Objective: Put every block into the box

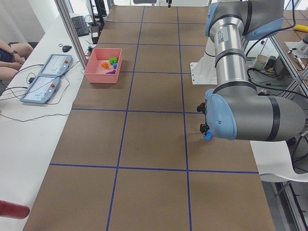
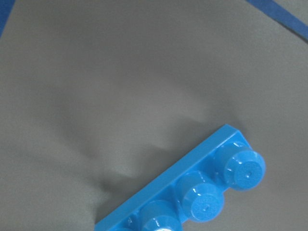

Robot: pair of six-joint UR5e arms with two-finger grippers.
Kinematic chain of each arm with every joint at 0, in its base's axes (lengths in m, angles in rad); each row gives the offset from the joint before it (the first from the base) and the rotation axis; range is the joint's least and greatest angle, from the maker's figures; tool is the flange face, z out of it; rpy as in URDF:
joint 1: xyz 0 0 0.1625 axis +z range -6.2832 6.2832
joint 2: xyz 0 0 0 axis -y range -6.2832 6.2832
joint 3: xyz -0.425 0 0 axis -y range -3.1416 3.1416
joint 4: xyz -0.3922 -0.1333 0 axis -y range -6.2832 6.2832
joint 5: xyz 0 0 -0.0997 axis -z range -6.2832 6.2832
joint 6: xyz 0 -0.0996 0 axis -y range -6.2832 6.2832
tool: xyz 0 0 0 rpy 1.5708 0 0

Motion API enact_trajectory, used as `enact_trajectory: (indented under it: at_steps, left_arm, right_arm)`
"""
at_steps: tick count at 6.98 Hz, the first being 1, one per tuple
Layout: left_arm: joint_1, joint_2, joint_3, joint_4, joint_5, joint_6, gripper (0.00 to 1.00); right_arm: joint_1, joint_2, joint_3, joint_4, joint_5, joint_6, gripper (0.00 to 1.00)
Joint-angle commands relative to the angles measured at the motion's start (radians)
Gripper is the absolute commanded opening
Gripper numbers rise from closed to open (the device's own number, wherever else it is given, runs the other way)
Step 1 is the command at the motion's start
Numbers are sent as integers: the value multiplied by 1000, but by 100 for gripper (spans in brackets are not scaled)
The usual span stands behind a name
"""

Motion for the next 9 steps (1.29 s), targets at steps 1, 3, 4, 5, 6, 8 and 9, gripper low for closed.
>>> enact_trajectory:
  at_steps: [1,3,4,5,6,8,9]
  left_arm:
    - [1,-3,2,0,2,1,98]
    - [1,-1,2,0,37,3,93]
    - [1,-1,2,0,46,4,91]
    - [9,0,2,0,72,4,92]
    - [27,0,2,2,108,4,92]
    - [46,2,2,3,131,4,92]
    - [52,2,6,5,131,4,92]
  right_arm:
    - [0,1,-3,0,0,1,100]
    - [0,6,-3,0,0,5,100]
    - [0,7,-3,0,0,7,100]
    - [0,7,-3,0,0,7,100]
    - [0,7,-3,0,0,7,100]
    - [0,6,-3,0,0,7,100]
    - [0,6,-4,0,0,7,100]
